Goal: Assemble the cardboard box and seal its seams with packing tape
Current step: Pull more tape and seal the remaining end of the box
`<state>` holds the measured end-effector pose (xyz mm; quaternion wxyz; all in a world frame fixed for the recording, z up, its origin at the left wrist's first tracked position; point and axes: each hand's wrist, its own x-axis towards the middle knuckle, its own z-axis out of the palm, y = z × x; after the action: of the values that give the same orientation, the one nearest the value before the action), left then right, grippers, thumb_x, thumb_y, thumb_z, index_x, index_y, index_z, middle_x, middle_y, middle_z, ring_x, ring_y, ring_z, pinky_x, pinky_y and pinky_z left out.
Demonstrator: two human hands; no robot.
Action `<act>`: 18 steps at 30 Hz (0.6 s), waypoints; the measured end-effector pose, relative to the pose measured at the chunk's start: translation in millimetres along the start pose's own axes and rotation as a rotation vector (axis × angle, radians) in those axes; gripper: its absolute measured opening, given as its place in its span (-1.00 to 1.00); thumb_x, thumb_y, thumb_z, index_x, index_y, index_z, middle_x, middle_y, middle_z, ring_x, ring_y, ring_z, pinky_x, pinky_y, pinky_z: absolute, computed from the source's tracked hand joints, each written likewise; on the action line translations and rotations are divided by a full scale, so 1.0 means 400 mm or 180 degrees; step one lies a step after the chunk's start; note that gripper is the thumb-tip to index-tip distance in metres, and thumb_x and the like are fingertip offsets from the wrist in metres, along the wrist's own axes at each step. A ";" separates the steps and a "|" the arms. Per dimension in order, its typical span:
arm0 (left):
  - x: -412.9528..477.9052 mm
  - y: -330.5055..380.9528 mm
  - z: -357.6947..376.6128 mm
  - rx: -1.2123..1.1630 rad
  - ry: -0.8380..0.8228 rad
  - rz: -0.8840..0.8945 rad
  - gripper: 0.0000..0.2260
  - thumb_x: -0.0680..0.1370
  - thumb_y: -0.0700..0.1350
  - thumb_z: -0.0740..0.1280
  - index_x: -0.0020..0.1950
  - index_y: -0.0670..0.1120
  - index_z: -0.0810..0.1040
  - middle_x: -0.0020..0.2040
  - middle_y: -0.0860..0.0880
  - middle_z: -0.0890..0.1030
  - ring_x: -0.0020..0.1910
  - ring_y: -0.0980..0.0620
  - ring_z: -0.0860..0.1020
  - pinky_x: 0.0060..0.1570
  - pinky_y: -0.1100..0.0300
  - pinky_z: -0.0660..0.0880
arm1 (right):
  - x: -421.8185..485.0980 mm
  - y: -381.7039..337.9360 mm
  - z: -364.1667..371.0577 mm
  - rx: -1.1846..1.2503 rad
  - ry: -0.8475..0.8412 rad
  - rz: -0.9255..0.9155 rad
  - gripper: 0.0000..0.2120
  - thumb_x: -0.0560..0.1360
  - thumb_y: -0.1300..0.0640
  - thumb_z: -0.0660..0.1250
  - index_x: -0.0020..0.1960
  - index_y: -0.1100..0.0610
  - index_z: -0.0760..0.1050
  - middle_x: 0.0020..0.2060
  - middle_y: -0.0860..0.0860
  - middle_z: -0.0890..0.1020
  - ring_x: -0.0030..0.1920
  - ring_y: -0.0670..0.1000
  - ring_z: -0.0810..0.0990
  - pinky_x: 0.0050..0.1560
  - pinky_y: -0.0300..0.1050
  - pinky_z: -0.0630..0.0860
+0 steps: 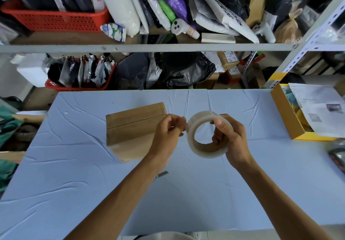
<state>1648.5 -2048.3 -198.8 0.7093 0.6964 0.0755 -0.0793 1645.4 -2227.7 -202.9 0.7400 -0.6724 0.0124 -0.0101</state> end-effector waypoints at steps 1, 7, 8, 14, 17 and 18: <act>0.002 0.000 0.002 -0.0034 0.0054 0.0005 -0.89 0.56 -0.05 0.32 -0.06 -0.07 0.56 -0.20 0.11 0.66 -0.16 0.19 0.60 -0.11 0.32 0.50 | 0.000 0.000 0.000 0.0032 -0.0003 0.0006 -0.69 0.39 -0.06 0.40 -0.21 0.21 0.53 -0.48 0.02 0.35 -0.44 0.01 0.34 -0.42 -0.15 0.38; -0.001 0.006 0.008 0.0329 0.0400 0.0214 -0.94 0.50 -0.04 0.41 -0.08 0.03 0.69 -0.21 0.11 0.69 -0.20 0.20 0.61 -0.22 0.35 0.53 | 0.001 -0.005 0.002 0.0039 0.0033 0.0006 -0.60 0.36 -0.07 0.41 -0.20 0.30 0.48 -0.47 0.05 0.32 -0.43 0.04 0.33 -0.42 -0.13 0.34; -0.004 0.008 0.009 0.0371 0.0496 0.0328 -0.94 0.49 -0.07 0.43 -0.08 -0.01 0.69 -0.21 0.10 0.69 -0.20 0.19 0.63 -0.26 0.36 0.54 | 0.000 -0.005 0.005 0.0041 0.0056 -0.0003 -0.60 0.36 -0.07 0.41 -0.20 0.30 0.48 -0.47 0.04 0.33 -0.43 0.04 0.33 -0.42 -0.13 0.34; -0.008 0.024 0.012 0.0829 0.0622 0.0814 -0.91 0.50 -0.08 0.41 -0.09 -0.08 0.66 -0.24 0.13 0.66 -0.23 0.24 0.59 -0.28 0.36 0.55 | -0.004 -0.004 0.008 0.0062 0.0118 0.0009 -0.57 0.37 -0.09 0.41 -0.19 0.32 0.49 -0.49 0.03 0.34 -0.44 0.04 0.34 -0.42 -0.13 0.37; -0.001 0.017 0.012 0.0925 0.0426 0.0826 -0.90 0.57 -0.09 0.31 -0.08 -0.08 0.57 -0.22 0.13 0.60 -0.23 0.30 0.54 -0.23 0.48 0.45 | -0.002 -0.002 0.003 0.0165 0.0055 0.0150 -0.61 0.38 -0.11 0.39 -0.18 0.26 0.54 -0.49 0.01 0.34 -0.44 0.01 0.34 -0.43 -0.15 0.39; 0.000 0.014 0.013 0.0859 0.0352 0.0838 -0.89 0.60 -0.11 0.26 -0.10 -0.07 0.54 -0.23 0.12 0.57 -0.26 0.30 0.51 -0.22 0.49 0.43 | 0.001 -0.002 0.001 0.0262 0.0051 0.0307 -0.62 0.39 -0.12 0.39 -0.18 0.24 0.56 -0.49 0.01 0.33 -0.45 0.00 0.33 -0.43 -0.16 0.39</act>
<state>1649.6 -2053.4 -193.1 0.6085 0.7923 0.0113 0.0431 1645.6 -2227.5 -202.1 0.7665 -0.6399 0.0503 0.0198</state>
